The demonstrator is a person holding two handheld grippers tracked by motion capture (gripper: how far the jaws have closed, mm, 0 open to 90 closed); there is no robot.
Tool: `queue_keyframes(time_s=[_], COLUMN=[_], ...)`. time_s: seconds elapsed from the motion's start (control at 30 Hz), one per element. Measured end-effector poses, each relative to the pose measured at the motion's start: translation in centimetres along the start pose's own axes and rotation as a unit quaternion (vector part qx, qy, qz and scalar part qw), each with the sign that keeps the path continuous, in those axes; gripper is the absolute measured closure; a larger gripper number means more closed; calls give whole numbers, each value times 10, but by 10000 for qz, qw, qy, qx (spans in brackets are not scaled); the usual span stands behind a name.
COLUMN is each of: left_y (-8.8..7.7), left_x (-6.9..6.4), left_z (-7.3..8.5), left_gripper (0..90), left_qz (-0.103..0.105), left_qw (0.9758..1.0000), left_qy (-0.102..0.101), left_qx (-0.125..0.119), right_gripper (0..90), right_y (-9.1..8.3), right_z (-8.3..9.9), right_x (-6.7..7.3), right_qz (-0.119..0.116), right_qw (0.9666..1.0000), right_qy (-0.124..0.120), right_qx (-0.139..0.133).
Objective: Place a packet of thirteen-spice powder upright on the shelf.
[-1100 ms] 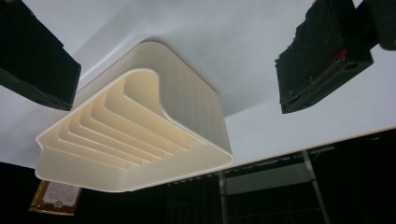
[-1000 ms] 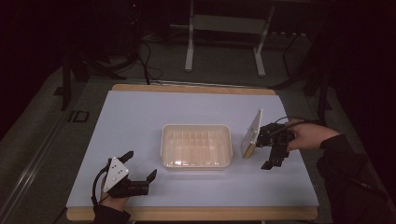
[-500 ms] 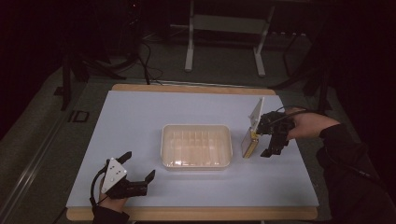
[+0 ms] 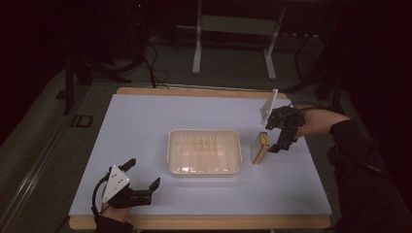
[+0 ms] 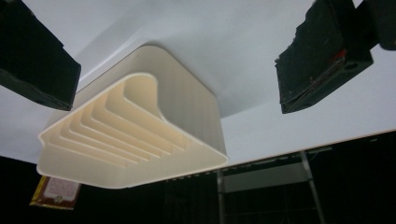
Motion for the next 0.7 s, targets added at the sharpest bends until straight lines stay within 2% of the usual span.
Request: queue_keyframes(time_s=[0.07,0.2,0.3,0.47,0.7], left_y=[0,0,-1,-1,0], left_x=[0,0,0,0,0], left_z=[0,0,1,1,1], left_gripper=[0,0,0,0,0], left_qz=[8,17,17,16,18], left_qw=[10000,10000,10000,10000,10000], left_qy=[-13,-13,-8,-14,-10], left_qx=[-3,8,15,14,37], right_gripper=[154,158,158,154,161], right_y=[0,1,4,11,22], right_z=[2,5,7,10,15], right_x=[-5,-11,-15,-23,-32], right_qz=[121,176,239,327,284], right_qw=[9999,9998,9995,9993,9994], right_qy=[61,-124,-172,-124,-108], right_qx=[21,43,79,150,145])
Point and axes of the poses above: each handheld gripper's, and its own axes: y roughly forward along the jaws, z roughly out of its underside, x roughly to its left, the point moved 2 cm from there along y, roughly forward along the jaws, and after that the axes turned 14 degrees about -x, right-handed, at the moved point
